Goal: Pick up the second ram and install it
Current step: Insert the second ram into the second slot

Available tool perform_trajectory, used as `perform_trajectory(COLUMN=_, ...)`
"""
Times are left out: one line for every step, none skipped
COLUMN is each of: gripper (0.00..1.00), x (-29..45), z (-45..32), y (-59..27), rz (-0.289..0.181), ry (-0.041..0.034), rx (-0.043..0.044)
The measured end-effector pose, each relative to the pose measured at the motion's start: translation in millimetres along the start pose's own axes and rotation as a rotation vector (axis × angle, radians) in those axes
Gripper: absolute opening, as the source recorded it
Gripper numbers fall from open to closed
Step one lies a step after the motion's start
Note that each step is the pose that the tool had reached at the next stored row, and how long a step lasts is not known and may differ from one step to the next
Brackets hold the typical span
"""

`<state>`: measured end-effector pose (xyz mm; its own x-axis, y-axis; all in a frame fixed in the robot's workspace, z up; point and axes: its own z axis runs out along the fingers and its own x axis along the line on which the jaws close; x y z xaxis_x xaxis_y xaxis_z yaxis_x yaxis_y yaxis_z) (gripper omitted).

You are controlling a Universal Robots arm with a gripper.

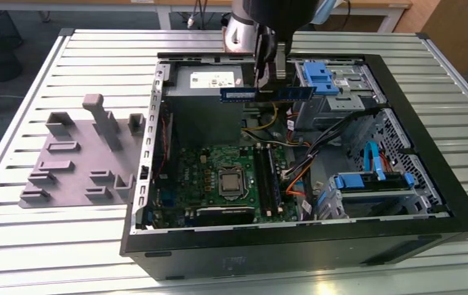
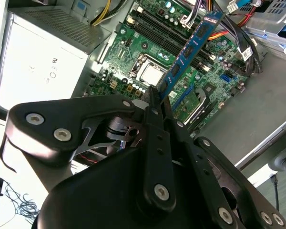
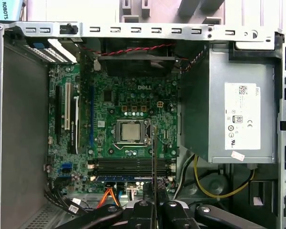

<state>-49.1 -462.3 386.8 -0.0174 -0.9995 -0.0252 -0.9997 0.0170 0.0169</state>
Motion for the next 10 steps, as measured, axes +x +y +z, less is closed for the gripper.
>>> perform_trajectory(gripper=0.14, x=0.0, z=0.0, y=0.0, rz=0.005, ry=0.0000, rx=0.0001)
perform_trajectory(gripper=0.14, x=0.0, z=0.1, y=0.0, rz=0.010, ry=-0.0001, rx=0.0002)
perform_trajectory(gripper=0.14, x=0.0, z=0.2, y=0.0, rz=0.018, ry=-0.0002, rx=0.0004)
perform_trajectory(gripper=0.14, x=0.0, z=0.3, y=0.0, rz=0.026, ry=-0.0005, rx=0.0007)
perform_trajectory(gripper=0.14, x=0.0, z=0.4, y=0.0, rz=0.038, ry=-0.0006, rx=0.0010)
perform_trajectory(gripper=0.14, x=0.0, z=0.5, y=0.0, rz=0.053, ry=-0.0009, rx=0.0013)
perform_trajectory(gripper=0.14, x=-0.1, z=0.7, y=0.0, rz=0.068, ry=-0.0012, rx=0.0018)
perform_trajectory(gripper=0.14, x=-0.1, z=0.8, y=0.0, rz=0.084, ry=-0.0014, rx=0.0021)
perform_trajectory(gripper=0.14, x=-0.1, z=1.0, y=0.0, rz=0.102, ry=-0.0018, rx=0.0026)
perform_trajectory(gripper=0.14, x=-0.1, z=1.2, y=0.0, rz=0.118, ry=-0.0020, rx=0.0030)
